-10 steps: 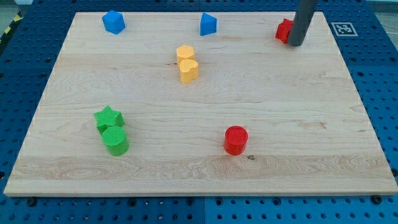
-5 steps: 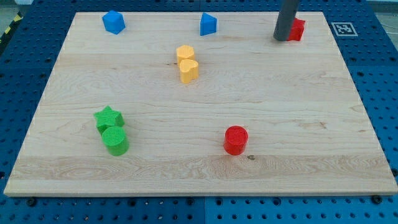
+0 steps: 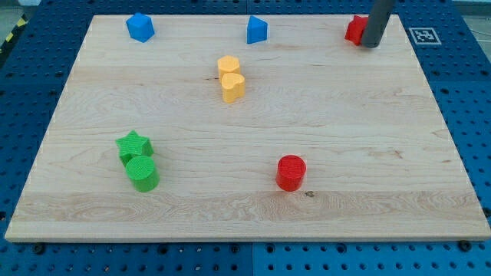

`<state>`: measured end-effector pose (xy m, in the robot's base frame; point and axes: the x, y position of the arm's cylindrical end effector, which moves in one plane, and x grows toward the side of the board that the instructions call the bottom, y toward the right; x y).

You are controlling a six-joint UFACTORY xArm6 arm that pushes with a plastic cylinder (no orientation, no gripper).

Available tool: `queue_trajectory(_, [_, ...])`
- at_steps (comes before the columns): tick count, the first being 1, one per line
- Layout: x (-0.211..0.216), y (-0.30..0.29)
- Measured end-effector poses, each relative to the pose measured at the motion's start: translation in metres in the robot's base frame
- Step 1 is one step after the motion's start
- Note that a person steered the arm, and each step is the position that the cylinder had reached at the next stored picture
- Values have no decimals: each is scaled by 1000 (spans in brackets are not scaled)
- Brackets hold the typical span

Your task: Place the red star at the top right corner side

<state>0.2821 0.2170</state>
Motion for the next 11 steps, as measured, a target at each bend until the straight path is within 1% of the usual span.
queue_trajectory(1, [16,-36])
queue_trajectory(2, [-14,-38])
queue_trajectory(3, [-22,-16])
queue_trajectory(6, [-26,-5])
queue_trajectory(7, [-18,-5])
queue_trajectory(9, [12,-5])
queue_trajectory(11, [26,-5])
